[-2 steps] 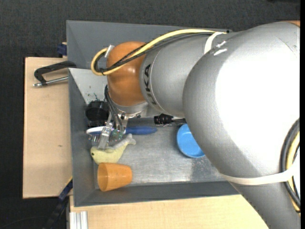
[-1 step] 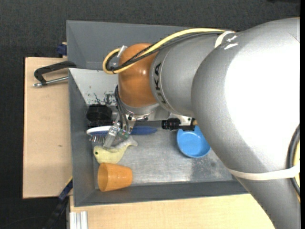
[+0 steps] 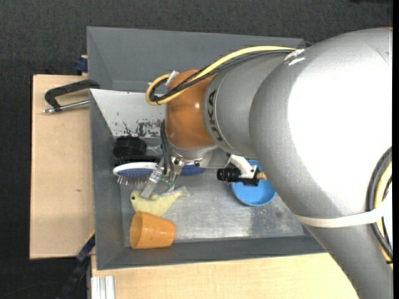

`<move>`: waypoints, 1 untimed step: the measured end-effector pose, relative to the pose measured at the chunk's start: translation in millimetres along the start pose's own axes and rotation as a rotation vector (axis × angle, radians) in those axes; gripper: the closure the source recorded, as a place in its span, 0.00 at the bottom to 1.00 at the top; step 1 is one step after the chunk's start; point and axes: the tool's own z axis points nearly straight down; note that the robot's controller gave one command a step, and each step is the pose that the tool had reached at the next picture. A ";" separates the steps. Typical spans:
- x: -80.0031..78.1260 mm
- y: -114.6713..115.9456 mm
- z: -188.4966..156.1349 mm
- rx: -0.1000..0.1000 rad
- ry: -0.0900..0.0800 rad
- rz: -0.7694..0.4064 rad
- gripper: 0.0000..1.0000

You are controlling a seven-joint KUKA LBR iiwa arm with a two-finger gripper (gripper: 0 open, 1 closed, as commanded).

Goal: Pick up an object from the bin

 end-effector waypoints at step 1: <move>0.0 3.0 -2.5 0.000 -0.003 -0.003 0.00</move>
Offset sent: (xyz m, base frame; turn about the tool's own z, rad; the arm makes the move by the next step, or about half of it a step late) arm 0.0000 0.0000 0.0000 0.0000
